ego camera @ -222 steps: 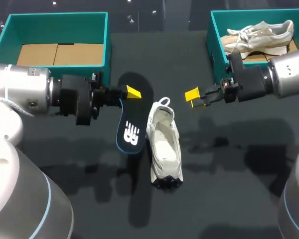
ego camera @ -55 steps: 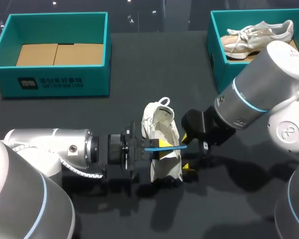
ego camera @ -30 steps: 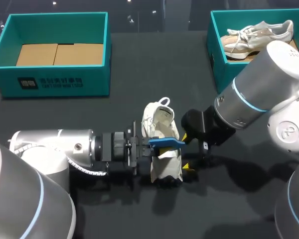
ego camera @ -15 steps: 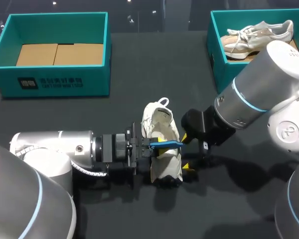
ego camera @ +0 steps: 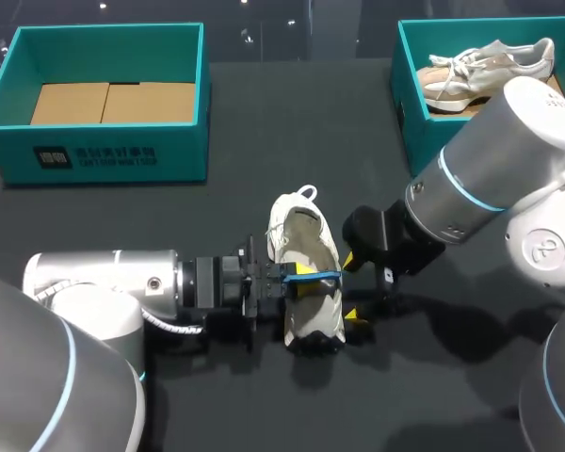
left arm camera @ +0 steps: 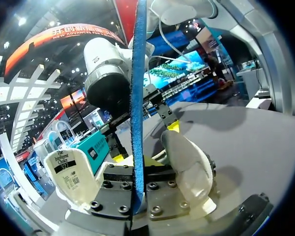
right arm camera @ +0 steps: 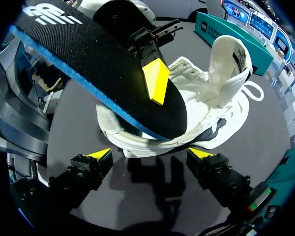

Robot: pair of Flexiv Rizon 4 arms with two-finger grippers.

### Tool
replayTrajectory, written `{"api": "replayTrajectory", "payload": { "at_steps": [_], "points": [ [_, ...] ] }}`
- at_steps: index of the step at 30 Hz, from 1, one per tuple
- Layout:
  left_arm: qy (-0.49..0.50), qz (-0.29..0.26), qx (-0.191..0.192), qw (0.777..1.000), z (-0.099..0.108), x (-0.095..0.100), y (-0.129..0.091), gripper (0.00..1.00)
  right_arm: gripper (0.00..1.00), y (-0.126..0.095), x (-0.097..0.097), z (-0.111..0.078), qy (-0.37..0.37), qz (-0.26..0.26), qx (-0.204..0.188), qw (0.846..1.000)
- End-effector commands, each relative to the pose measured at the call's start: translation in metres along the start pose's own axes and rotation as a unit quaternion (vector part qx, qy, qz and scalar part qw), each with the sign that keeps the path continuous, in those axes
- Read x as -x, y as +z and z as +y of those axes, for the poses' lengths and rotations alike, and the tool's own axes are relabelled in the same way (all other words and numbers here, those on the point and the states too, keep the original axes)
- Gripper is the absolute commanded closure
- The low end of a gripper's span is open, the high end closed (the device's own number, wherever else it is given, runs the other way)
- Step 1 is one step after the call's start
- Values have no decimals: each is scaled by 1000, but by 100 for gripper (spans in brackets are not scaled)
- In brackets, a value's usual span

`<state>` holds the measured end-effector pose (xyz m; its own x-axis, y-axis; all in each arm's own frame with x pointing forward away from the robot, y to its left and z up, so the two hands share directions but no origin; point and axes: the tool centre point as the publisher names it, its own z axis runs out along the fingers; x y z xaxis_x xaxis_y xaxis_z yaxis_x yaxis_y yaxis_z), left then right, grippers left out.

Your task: Take the shoe out of the shoebox, open the shoe tongue, remove and reinsert the insole, then place the shoe into the shoebox

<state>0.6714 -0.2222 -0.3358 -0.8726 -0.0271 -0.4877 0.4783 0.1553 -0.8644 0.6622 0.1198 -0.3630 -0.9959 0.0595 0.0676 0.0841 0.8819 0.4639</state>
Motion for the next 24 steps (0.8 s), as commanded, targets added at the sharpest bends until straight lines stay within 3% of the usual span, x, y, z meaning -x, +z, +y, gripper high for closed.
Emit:
{"api": "replayTrajectory", "payload": {
  "at_steps": [1, 12, 15, 19, 24],
  "points": [
    [2, 2, 6, 1000, 13, 2, 9, 100, 0, 1, -1, -1, 0, -1, 1, 1000],
    [-1, -2, 19, 1000, 16, 5, 9, 100, 0, 1, -1, -1, 0, -1, 1, 1000],
    [1, -2, 15, 1000, 8, 6, 8, 87, 0, 1, -1, -1, 0, -1, 1, 1000],
    [8, -5, 8, 1000, -6, 6, 7, 76, 0, 1, -1, -1, 0, -1, 1, 1000],
    [15, -6, 5, 1000, -20, 5, 7, 75, 0, 1, -1, -1, 0, -1, 1, 1000]
  ]
}}
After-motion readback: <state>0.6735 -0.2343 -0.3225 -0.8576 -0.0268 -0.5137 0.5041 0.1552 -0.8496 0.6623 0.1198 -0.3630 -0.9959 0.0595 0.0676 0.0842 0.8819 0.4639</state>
